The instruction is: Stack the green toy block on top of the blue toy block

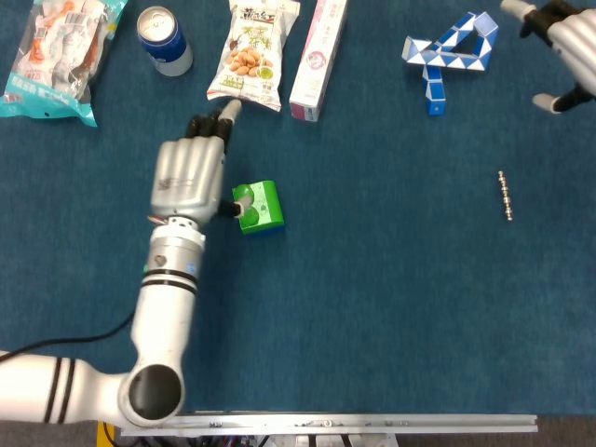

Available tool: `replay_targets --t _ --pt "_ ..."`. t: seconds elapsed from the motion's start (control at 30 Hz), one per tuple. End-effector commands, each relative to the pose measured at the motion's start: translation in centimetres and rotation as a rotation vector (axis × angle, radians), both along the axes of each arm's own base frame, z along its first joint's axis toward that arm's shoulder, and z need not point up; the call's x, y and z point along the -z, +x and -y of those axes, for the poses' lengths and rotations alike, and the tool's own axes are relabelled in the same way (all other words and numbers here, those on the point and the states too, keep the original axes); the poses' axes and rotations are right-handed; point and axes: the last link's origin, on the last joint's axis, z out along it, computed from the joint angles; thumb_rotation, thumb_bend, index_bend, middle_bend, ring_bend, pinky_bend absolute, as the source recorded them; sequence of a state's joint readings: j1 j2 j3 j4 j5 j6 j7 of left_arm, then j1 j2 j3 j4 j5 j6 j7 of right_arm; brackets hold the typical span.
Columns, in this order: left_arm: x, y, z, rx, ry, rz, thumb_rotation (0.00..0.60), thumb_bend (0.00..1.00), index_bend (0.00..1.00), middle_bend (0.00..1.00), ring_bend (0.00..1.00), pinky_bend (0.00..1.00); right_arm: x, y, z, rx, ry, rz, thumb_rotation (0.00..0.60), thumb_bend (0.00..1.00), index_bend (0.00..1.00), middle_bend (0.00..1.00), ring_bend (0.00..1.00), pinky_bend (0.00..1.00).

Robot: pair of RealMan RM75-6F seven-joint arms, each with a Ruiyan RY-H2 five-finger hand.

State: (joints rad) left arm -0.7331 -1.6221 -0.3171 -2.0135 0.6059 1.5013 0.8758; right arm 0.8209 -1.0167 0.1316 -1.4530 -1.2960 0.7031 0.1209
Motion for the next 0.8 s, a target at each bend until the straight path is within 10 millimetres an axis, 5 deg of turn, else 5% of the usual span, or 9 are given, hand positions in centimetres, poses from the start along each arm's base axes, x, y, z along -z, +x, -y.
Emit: replay_targets --t 0.03,0.47,0.8 --pt "-1.4 -1.8 -0.7 0.016 0.031 -0.008 0.600 0.15 0.09 0.17 0.13 0.40 -0.8 -0.6 -0.5 0.007 -0.022 -0.002 0.600 0.16 0.00 0.32 0.18 0.37" --pt "-6.5 -10.0 -2.8 0.148 0.222 -0.044 0.600 0.15 0.26 0.26 0.19 0.38 -3.8 -6.0 -5.3 0.077 -0.195 -0.051 0.600 0.18 0.00 0.32 0.18 0.37" --pt "-10.5 -14.9 -0.6 0.198 0.311 -0.067 0.600 0.15 0.30 0.28 0.20 0.38 -4.7 -10.8 -11.6 0.121 -0.339 -0.068 0.600 0.19 0.06 0.35 0.19 0.37"
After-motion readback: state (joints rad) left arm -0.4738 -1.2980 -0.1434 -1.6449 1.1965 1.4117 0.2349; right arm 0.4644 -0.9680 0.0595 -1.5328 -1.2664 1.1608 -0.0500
